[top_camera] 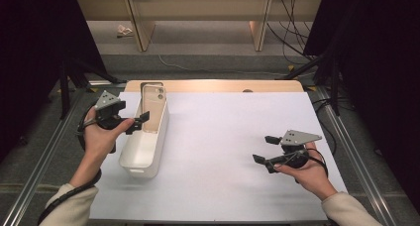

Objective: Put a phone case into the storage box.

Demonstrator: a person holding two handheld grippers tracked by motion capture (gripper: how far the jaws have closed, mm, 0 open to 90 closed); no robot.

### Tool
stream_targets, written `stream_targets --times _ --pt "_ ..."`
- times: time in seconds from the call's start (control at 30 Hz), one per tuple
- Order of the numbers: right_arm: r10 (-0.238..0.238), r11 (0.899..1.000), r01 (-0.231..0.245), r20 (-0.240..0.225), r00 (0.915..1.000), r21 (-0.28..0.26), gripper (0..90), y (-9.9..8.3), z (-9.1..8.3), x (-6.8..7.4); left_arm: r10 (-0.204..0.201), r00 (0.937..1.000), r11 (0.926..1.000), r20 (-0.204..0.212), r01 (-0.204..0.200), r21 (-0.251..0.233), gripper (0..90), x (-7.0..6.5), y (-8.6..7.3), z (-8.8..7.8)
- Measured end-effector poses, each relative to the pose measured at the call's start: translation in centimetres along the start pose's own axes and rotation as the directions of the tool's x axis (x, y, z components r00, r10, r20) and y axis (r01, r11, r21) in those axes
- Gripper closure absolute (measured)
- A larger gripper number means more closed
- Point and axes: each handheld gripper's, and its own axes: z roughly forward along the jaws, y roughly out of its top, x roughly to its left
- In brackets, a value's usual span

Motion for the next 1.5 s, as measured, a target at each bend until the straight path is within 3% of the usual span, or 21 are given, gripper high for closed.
stream_targets --times 0.37,0.77,0.97,1.07,1.5 --pt "0.002 1.0 -0.002 -0.001 1.0 0.001 18.8 0.1 0.0 0.1 0.026 0.9974 0.9997 0.068 -0.026 0.003 0.0 -4.0 -2.9 -1.2" --pt "-0.001 1.0 0.001 -0.004 1.0 -0.007 18.8 0.0 -0.1 0.1 0.063 0.9942 0.9979 0.087 -0.061 -0.023 0.0 -6.7 -5.1 -3.1" --pt "0.0 1.0 0.0 -0.007 1.0 -0.011 18.7 0.1 0.0 0.4 0.077 0.993 0.997 0.089 -0.076 -0.009 0.0 -7.4 -6.4 -3.7" --pt "-0.007 1.0 0.007 -0.012 0.9999 -0.006 18.8 0.1 0.0 0.5 0.109 0.9905 0.994 0.084 -0.11 0.003 0.0 -7.7 -6.9 -3.9" --pt "-0.005 1.0 0.005 -0.017 0.9998 -0.007 18.7 0.0 0.2 0.5 0.126 0.9873 0.9916 0.097 -0.128 0.016 0.0 -8.0 -7.5 -3.8"
